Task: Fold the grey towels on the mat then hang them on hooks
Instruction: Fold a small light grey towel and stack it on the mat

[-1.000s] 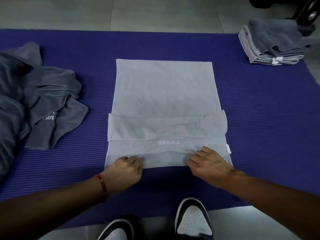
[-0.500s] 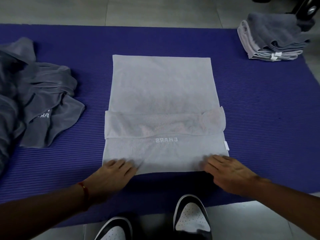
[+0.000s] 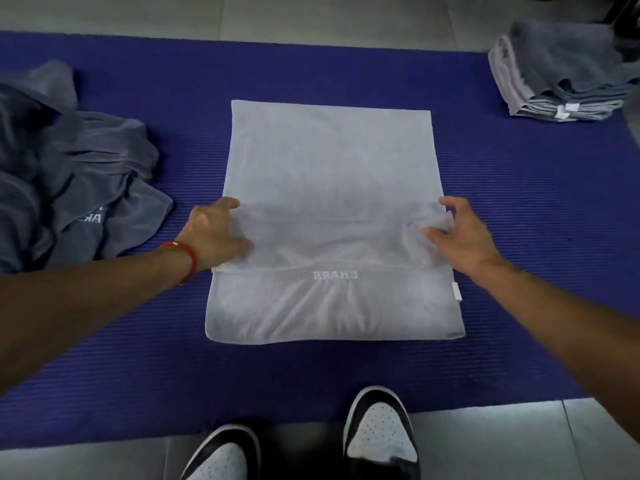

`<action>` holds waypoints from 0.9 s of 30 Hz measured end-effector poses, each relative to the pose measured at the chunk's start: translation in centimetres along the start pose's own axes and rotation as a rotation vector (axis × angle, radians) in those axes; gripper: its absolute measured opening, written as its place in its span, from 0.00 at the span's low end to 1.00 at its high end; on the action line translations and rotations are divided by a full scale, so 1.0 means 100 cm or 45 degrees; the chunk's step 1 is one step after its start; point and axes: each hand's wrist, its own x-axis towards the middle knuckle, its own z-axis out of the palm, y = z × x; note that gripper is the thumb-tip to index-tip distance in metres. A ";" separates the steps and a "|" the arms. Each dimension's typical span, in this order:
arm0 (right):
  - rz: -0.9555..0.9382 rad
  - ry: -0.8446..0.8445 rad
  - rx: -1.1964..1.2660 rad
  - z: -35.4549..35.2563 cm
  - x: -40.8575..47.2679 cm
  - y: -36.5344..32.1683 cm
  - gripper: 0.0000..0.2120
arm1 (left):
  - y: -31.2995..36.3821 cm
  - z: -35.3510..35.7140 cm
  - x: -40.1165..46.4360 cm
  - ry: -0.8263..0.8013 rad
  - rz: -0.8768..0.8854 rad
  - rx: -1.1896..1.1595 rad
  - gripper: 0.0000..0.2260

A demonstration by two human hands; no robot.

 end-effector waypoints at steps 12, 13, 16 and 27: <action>-0.159 -0.465 0.059 -0.051 -0.091 0.051 0.13 | -0.062 0.008 -0.091 -0.100 0.824 0.054 0.12; -0.266 -0.409 -0.080 -0.044 -0.096 0.060 0.14 | -0.068 0.015 -0.093 -0.102 0.925 0.159 0.08; -0.614 -0.269 -0.426 -0.018 -0.109 0.089 0.15 | -0.083 0.035 -0.097 -0.037 1.041 0.356 0.06; -0.858 -0.035 -0.926 -0.009 -0.114 0.099 0.21 | -0.082 0.054 -0.106 0.194 0.966 0.487 0.17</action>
